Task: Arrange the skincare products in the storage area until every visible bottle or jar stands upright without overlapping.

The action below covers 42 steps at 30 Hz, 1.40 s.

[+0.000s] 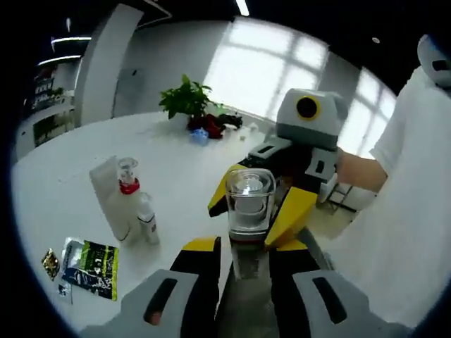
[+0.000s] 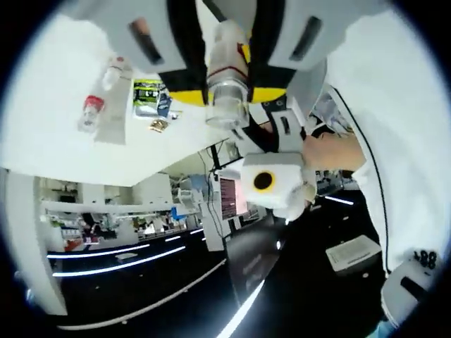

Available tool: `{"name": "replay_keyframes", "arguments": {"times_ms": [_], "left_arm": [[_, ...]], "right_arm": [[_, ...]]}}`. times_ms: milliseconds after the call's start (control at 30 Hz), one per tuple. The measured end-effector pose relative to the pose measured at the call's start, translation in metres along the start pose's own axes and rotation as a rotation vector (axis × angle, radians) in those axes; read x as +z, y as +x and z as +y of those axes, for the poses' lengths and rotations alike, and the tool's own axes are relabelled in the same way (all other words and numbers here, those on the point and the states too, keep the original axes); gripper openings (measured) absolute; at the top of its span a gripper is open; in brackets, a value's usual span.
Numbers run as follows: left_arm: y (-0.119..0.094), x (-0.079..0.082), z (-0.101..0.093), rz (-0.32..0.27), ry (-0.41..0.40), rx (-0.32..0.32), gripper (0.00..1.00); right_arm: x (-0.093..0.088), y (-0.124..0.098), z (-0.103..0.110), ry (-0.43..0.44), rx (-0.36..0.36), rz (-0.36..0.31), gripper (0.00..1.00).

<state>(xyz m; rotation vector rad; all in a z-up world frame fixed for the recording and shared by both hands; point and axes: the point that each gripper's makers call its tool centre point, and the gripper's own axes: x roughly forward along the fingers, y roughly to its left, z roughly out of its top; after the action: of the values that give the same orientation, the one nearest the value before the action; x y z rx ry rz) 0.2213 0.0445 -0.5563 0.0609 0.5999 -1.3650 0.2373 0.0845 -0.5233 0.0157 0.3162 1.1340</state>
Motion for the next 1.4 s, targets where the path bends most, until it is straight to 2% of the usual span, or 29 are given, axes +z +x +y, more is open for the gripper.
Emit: {"name": "replay_keyframes", "arguments": {"times_ms": [167, 400, 467, 600, 733, 867, 1100, 1400], "left_arm": [[0.002, -0.007, 0.005, 0.047, 0.06, 0.033, 0.19], [0.003, -0.004, 0.019, 0.034, 0.06, 0.07, 0.18], [0.003, -0.004, 0.024, 0.045, 0.074, 0.085, 0.17], [0.006, -0.011, 0.035, 0.108, 0.146, 0.111, 0.17], [0.01, -0.016, 0.043, 0.131, 0.161, 0.116, 0.17], [0.016, -0.024, 0.052, 0.159, 0.197, 0.13, 0.17], [0.034, -0.046, 0.071, 0.196, 0.206, 0.133, 0.17], [0.055, -0.074, 0.096, 0.239, 0.209, 0.124, 0.17]], "right_arm": [[0.002, 0.0, -0.01, 0.014, -0.032, -0.024, 0.22], [0.005, -0.001, -0.021, 0.026, -0.074, -0.063, 0.22], [0.004, 0.001, -0.023, 0.02, -0.087, -0.062, 0.22], [-0.002, 0.006, -0.027, 0.001, -0.11, -0.039, 0.22], [-0.009, 0.01, -0.032, -0.029, -0.135, -0.01, 0.22], [-0.021, 0.014, -0.041, -0.056, -0.164, 0.031, 0.22], [-0.048, 0.024, -0.054, -0.092, -0.2, 0.123, 0.22], [-0.084, 0.035, -0.077, -0.06, -0.229, 0.193, 0.22]]}}
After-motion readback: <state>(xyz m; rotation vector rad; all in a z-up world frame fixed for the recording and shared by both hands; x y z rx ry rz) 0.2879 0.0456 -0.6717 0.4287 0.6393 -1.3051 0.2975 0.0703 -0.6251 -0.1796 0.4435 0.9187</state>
